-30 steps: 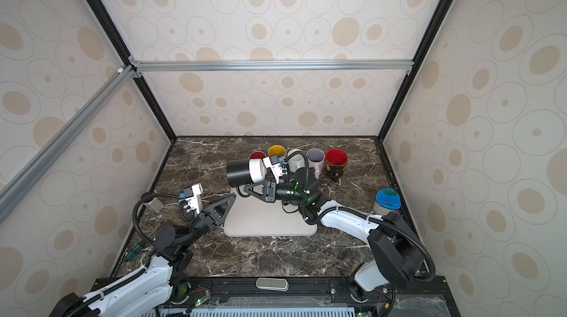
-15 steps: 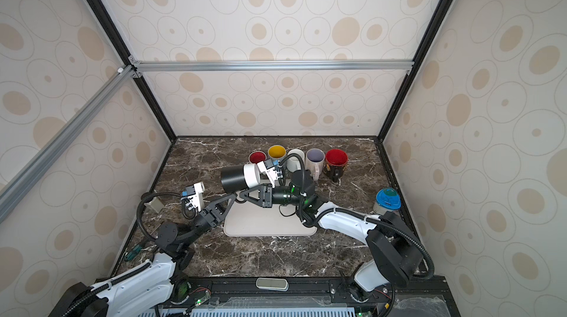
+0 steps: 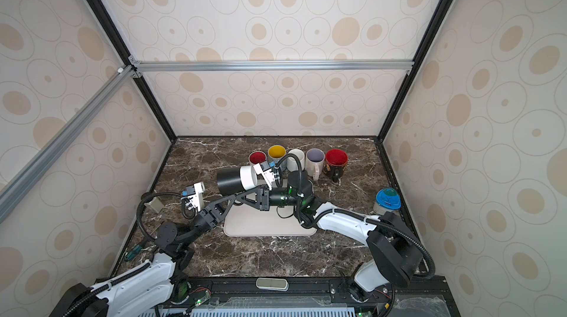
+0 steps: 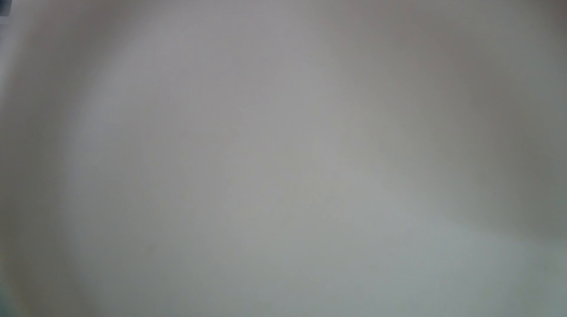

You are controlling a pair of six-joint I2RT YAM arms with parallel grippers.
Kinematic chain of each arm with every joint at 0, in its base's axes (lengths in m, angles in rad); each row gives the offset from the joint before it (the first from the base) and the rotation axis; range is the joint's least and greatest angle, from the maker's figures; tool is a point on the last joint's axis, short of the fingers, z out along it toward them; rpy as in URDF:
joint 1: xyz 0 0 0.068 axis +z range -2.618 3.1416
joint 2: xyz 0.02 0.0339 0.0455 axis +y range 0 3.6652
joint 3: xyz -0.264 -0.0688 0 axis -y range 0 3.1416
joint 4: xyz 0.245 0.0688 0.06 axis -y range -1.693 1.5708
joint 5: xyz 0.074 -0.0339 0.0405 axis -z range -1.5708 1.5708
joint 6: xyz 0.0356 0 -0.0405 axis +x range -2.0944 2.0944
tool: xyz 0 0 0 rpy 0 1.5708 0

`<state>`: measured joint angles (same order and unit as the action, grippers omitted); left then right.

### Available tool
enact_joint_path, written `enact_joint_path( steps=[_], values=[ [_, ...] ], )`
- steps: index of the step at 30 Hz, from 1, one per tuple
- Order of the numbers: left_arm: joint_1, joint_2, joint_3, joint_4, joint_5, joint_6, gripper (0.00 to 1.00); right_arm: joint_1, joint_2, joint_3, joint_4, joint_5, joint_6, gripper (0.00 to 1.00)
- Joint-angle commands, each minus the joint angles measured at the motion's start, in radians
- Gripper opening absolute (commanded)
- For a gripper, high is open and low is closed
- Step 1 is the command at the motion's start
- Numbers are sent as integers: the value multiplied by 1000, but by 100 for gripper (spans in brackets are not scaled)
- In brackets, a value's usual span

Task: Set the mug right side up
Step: 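Grasp the black mug's body with the left gripper while the right holds it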

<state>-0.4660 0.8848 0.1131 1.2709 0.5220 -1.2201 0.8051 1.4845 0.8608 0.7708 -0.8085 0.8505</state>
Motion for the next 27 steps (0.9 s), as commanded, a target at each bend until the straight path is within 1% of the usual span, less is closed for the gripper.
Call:
enact_joint_path(
  steps=[1,6,7,10,13,17,22,24,27],
  values=[
    [10,-21,47,74,-13,-15,34,29,-7,34,23,-67,-20,0],
    [12,-19,55,89,0,-6,32,31,26,47,40,-91,15,0],
    [12,-16,58,95,3,-6,29,29,36,50,54,-94,32,0],
    [12,-11,67,104,9,-4,27,30,76,59,105,-92,99,0],
    [12,-2,80,113,19,-4,21,34,113,74,152,-103,151,0],
    [14,11,88,124,24,-5,1,36,135,82,153,-99,154,0],
    [15,16,95,130,19,-2,0,36,136,95,87,-79,113,0],
    [16,16,94,130,13,0,0,35,124,93,43,-58,78,5],
    [21,10,98,130,9,2,0,34,103,86,-19,-12,28,19]
  ],
)
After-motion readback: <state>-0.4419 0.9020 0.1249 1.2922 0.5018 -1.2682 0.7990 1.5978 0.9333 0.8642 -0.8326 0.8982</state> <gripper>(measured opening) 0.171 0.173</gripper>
